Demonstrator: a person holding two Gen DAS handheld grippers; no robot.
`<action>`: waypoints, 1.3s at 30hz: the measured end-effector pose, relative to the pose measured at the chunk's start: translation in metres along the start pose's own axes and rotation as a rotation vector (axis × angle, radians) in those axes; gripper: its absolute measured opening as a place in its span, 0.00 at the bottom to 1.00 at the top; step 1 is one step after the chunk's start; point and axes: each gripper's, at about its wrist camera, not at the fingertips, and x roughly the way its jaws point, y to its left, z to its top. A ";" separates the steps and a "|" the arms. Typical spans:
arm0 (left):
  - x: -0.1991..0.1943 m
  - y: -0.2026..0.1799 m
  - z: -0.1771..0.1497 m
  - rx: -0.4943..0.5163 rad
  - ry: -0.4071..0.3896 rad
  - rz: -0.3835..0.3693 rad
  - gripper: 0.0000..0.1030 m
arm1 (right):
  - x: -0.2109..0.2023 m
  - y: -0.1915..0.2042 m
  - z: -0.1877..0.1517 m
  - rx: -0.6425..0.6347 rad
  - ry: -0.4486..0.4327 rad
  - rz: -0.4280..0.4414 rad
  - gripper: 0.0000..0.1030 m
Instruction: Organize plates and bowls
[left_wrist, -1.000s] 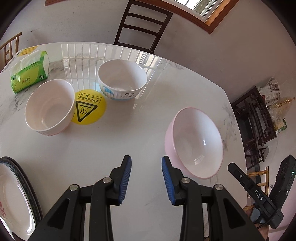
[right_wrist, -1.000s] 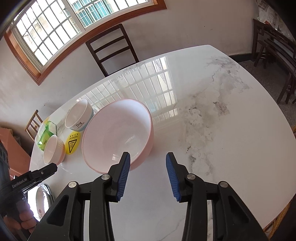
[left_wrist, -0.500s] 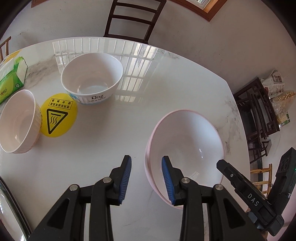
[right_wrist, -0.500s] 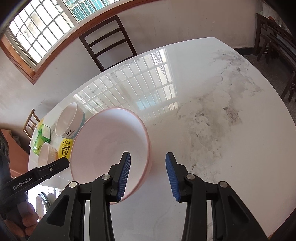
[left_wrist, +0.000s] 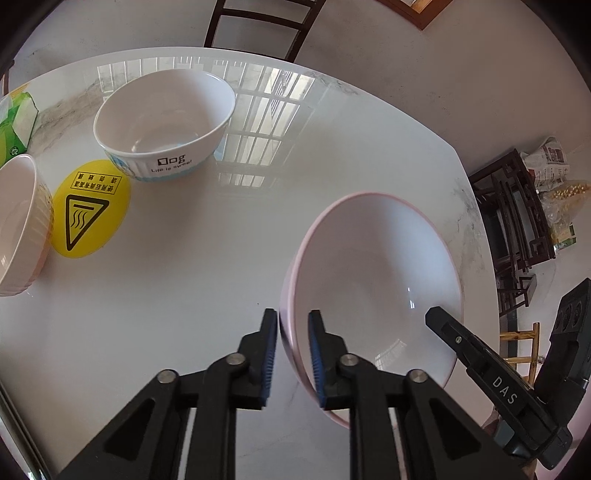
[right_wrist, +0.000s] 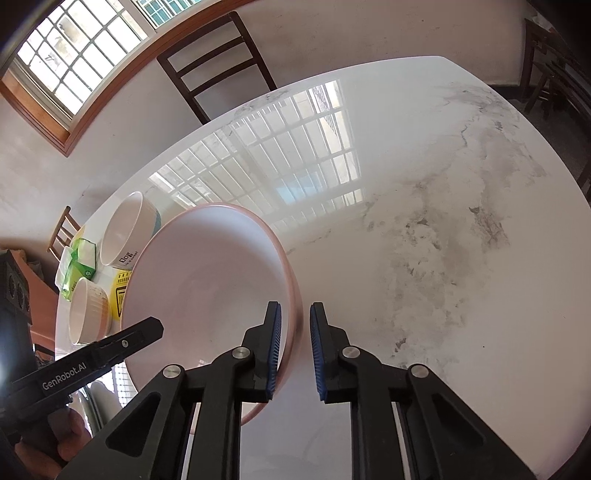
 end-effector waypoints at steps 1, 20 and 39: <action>-0.001 0.000 -0.001 0.006 -0.005 0.001 0.14 | 0.000 0.001 0.000 -0.003 -0.001 -0.006 0.11; -0.052 0.045 -0.043 -0.006 -0.031 0.002 0.14 | -0.034 0.048 -0.042 -0.057 -0.034 -0.008 0.11; -0.102 0.105 -0.100 -0.017 -0.033 0.060 0.14 | -0.051 0.109 -0.120 -0.127 0.000 0.044 0.12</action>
